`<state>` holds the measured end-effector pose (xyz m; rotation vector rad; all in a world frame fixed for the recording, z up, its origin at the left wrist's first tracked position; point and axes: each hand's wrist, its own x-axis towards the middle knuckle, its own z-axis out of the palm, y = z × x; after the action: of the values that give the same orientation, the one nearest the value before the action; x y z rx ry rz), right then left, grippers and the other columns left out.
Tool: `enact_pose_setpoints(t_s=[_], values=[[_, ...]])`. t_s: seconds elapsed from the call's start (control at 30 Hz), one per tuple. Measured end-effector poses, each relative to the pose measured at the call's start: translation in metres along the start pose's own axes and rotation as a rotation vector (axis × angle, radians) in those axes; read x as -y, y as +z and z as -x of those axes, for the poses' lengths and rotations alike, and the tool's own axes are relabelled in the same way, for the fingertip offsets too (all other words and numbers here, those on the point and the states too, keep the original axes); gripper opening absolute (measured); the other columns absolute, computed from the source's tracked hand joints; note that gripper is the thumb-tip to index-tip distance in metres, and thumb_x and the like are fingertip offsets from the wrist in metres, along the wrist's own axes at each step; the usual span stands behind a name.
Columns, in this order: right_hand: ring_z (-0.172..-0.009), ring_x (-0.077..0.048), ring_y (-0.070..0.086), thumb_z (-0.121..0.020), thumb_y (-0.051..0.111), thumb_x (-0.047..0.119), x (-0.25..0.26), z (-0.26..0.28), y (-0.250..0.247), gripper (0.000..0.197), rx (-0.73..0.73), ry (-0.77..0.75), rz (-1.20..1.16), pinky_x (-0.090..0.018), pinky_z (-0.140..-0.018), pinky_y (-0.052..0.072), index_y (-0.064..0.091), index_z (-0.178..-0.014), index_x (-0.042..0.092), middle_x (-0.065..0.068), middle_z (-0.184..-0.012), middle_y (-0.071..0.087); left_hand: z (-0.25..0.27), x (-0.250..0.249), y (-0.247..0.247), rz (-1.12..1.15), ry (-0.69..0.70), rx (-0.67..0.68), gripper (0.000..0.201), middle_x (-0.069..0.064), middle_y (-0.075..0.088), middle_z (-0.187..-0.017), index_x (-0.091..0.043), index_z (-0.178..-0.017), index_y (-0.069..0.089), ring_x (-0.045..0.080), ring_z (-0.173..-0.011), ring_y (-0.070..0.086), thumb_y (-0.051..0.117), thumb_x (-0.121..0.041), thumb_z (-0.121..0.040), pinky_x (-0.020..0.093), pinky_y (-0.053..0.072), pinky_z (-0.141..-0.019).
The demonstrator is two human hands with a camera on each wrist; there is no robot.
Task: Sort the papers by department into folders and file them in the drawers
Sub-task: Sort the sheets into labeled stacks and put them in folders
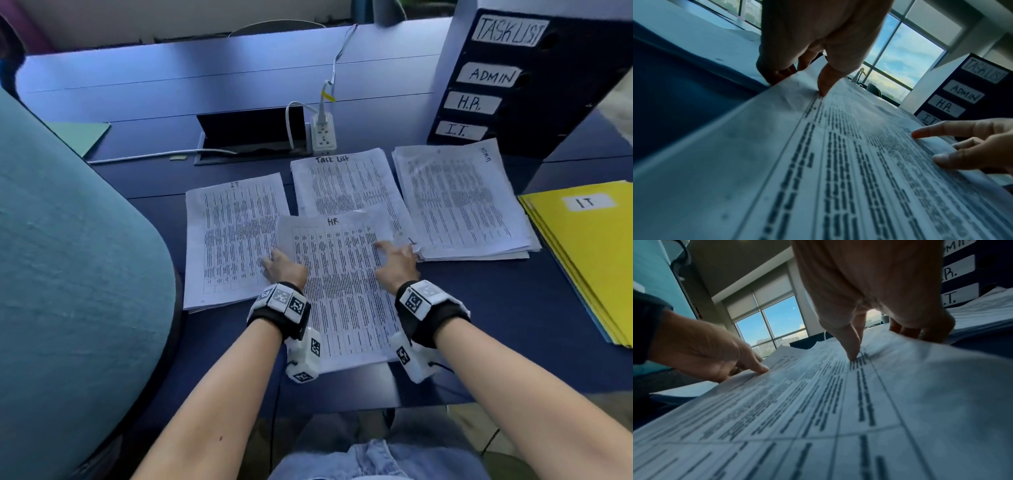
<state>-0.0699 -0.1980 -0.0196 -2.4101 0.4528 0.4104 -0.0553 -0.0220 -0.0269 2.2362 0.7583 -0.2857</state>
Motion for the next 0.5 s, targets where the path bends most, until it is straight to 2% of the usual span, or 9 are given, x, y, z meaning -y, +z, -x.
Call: enact_pose_setpoints(t_s=[0.07, 0.17, 0.27, 0.37, 0.5], values=[[-0.127, -0.035, 0.030, -0.087, 0.048, -0.002, -0.003, 0.001, 0.004, 0.055, -0.010, -0.013, 0.053, -0.054, -0.107, 0.029, 0.046, -0.133, 0.026, -0.015, -0.133, 0.027, 0.004, 0.001, 0.001, -0.067, -0.018, 0.002, 0.044, 0.020, 0.029, -0.134, -0.003, -0.128, 0.037, 0.034, -0.125, 0.032, 0.049, 0.000, -0.086, 0.040, 0.036, -0.101], [-0.128, -0.033, 0.025, -0.087, 0.050, 0.001, -0.006, 0.002, 0.005, 0.055, -0.023, -0.021, 0.109, -0.051, -0.105, 0.027, 0.047, -0.133, 0.031, -0.012, -0.133, 0.027, 0.006, -0.001, -0.001, -0.131, -0.032, 0.013, 0.044, 0.018, 0.025, -0.137, -0.004, -0.129, 0.037, 0.032, -0.127, 0.027, 0.051, -0.004, -0.087, 0.040, 0.034, -0.102], [-0.125, -0.032, 0.028, -0.087, 0.052, 0.008, -0.005, -0.005, -0.005, 0.044, -0.013, -0.051, 0.145, -0.047, -0.104, 0.031, 0.051, -0.127, 0.026, -0.011, -0.130, 0.029, 0.004, -0.014, -0.003, -0.148, -0.014, -0.023, 0.049, 0.018, 0.024, -0.133, -0.006, -0.124, 0.036, 0.033, -0.125, 0.026, 0.055, -0.001, -0.080, 0.044, 0.034, -0.102], [-0.125, -0.032, 0.030, -0.088, 0.053, 0.016, -0.004, -0.021, -0.030, 0.033, -0.021, -0.066, 0.108, -0.045, -0.101, 0.034, 0.054, -0.121, 0.017, -0.012, -0.131, 0.030, 0.005, -0.045, -0.002, -0.129, 0.092, -0.042, 0.056, 0.015, 0.025, -0.129, -0.010, -0.127, 0.033, 0.031, -0.123, 0.027, 0.056, -0.003, -0.077, 0.046, 0.035, -0.102], [-0.127, -0.034, 0.029, -0.089, 0.051, 0.016, -0.013, -0.050, -0.079, 0.030, -0.088, -0.032, 0.062, -0.042, -0.101, 0.032, 0.053, -0.119, 0.011, -0.014, -0.136, 0.029, 0.010, -0.099, 0.016, -0.202, 0.307, 0.015, 0.050, 0.012, 0.028, -0.132, -0.014, -0.130, 0.038, 0.029, -0.125, 0.028, 0.056, -0.017, -0.082, 0.044, 0.035, -0.103]])
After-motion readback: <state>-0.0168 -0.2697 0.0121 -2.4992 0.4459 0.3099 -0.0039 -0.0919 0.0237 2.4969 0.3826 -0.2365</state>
